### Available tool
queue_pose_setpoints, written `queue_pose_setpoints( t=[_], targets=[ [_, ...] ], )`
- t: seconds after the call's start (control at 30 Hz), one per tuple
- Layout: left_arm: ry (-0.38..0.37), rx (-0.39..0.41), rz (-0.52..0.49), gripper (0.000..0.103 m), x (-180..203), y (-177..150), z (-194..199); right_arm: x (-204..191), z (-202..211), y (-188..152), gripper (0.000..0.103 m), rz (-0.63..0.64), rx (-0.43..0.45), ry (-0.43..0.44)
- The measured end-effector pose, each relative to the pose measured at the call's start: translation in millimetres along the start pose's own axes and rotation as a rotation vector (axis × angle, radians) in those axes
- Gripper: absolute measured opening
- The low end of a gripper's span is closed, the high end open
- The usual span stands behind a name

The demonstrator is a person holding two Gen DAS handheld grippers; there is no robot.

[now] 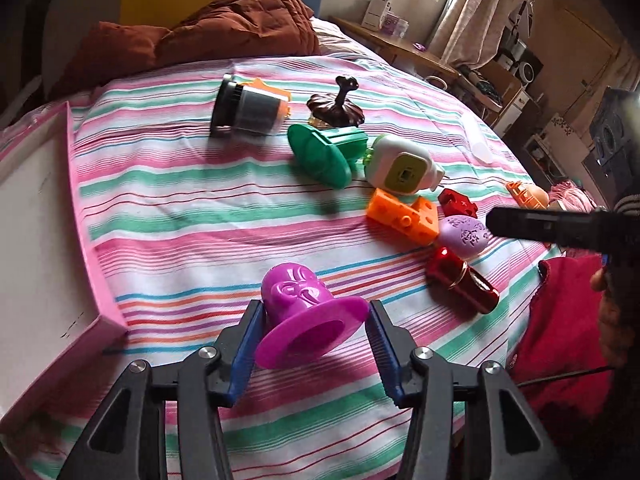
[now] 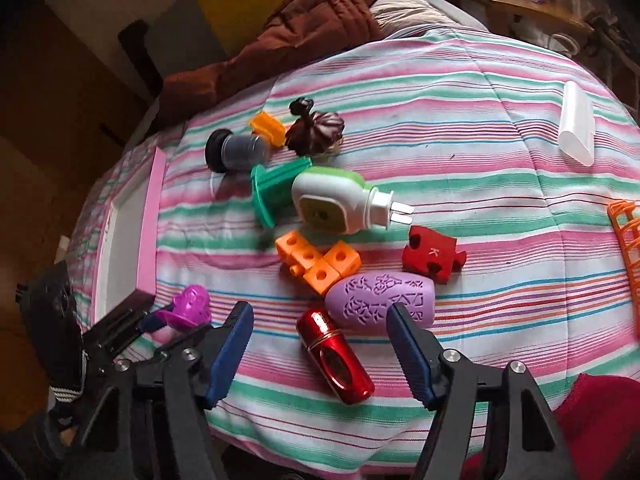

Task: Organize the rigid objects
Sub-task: 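Grasp the magenta suction cup with the left gripper while the right gripper grasps the red cylinder, then carry the magenta suction cup into the tray and release it with the left gripper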

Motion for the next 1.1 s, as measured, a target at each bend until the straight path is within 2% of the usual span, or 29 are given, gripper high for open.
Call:
queue_pose_setpoints(
  t=[0.17, 0.3, 0.33, 0.37, 0.4, 0.43, 0.6, 0.77, 0.9, 1.1],
  targets=[
    [0.018, 0.01, 0.004, 0.052, -2, -1, 1, -10, -12, -7, 0.053, 0.066, -0.066, -0.006],
    [0.029, 0.011, -0.001, 0.052, 0, -1, -2, -13, -29, -14, 0.053, 0.1, -0.128, -0.049],
    [0.032, 0.011, -0.003, 0.052, 0, -1, -2, -12, -34, -15, 0.048, 0.108, -0.144, -0.068],
    [0.037, 0.009, -0.005, 0.052, 0, -2, -3, -11, -39, -17, 0.035, 0.125, -0.16, -0.097],
    [0.042, 0.011, -0.007, 0.052, 0, -1, -4, -10, -45, -18, 0.033, 0.133, -0.168, -0.121],
    [0.045, 0.011, -0.008, 0.052, 1, -1, -5, -11, -50, -19, 0.026, 0.145, -0.18, -0.129],
    [0.036, 0.019, 0.007, 0.052, -3, -2, 0, -24, -61, -21, 0.027, 0.231, -0.144, -0.161],
    [0.029, 0.078, -0.012, 0.052, -4, -1, 21, -21, -61, -20, 0.027, 0.24, -0.129, -0.148],
    [0.022, 0.12, 0.005, 0.052, -9, 3, 40, -29, -63, -29, 0.027, 0.297, -0.106, -0.169],
    [0.084, 0.19, 0.05, 0.052, -41, 14, 78, -40, -62, -32, 0.026, 0.366, -0.077, -0.224]
  ],
)
Point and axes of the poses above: each gripper's, at about its wrist camera, not at the fingertips, and z roughly against the way its jaws point, x to its right, y to its top, the point moved 2 cm from there along -z, roughly the way its jaws point, and after that the axes turned 5 degrees about x, right-handed, at the moved point
